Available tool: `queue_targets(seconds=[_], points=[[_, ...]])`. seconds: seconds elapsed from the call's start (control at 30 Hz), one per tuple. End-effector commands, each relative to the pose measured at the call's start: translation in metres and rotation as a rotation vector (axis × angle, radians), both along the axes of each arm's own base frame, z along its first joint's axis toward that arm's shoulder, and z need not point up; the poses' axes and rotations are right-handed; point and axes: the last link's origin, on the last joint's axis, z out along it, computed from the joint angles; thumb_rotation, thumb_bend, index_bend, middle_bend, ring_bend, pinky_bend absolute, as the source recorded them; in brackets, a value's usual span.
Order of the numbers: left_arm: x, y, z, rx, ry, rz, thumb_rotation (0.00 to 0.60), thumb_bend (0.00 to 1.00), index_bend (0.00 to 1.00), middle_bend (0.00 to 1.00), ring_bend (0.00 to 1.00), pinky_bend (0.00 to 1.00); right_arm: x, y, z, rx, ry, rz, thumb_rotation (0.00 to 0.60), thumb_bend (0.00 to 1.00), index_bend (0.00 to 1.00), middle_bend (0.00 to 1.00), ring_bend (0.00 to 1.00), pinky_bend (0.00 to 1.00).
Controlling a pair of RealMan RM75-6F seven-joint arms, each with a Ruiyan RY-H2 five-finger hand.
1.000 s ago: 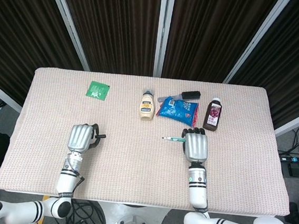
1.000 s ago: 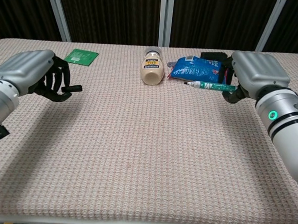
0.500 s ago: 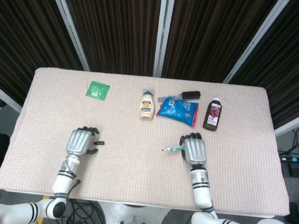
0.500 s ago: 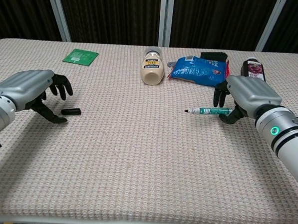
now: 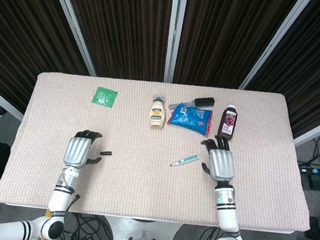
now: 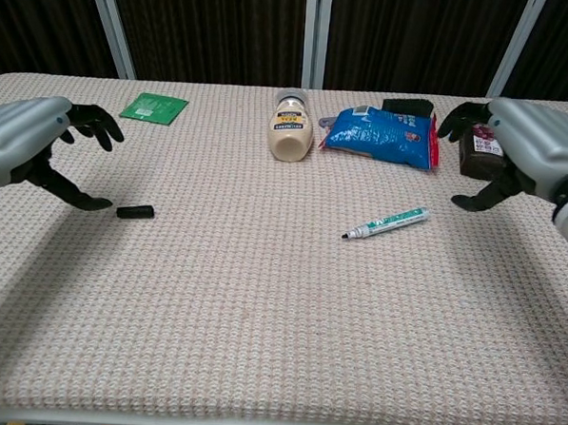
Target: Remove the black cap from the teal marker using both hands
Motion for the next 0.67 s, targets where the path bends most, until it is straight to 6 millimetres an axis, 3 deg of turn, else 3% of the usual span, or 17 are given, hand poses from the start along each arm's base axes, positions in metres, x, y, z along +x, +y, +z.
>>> queue_targets(seconds=[0.03,0.17,0.33,0.47,0.67], points=[[-0.013,-0.024,0.01,-0.024,-0.012,-0.021,0.6,0.05,0.29,0.28,0.18,0.2,-0.023,0.031,0.026,-0.075,-0.02,0.03,0.6,0.06,0.28,0.25,0.06,0.03],[-0.031,-0.05,0.017,-0.026,0.012,-0.059,0.6,0.05,0.27,0.25,0.15,0.18,-0.057,0.059,0.032,-0.026,0.033,0.068,0.6,0.04,0.13,0.12,0.0,0.0],[-0.045,-0.08,0.027,-0.025,-0.001,-0.041,0.6,0.04,0.22,0.21,0.12,0.17,-0.101,0.096,0.034,0.001,0.08,-0.055,0.6,0.03,0.04,0.06,0.0,0.0],[-0.053,-0.102,0.033,-0.004,-0.012,-0.007,0.6,0.04,0.21,0.2,0.12,0.17,-0.118,0.117,0.031,0.011,0.057,-0.106,0.6,0.03,0.01,0.04,0.0,0.0],[-0.064,-0.119,0.035,0.021,-0.018,0.032,0.6,0.04,0.19,0.18,0.12,0.17,-0.123,0.123,0.027,0.003,0.036,-0.104,0.6,0.03,0.0,0.04,0.0,0.0]])
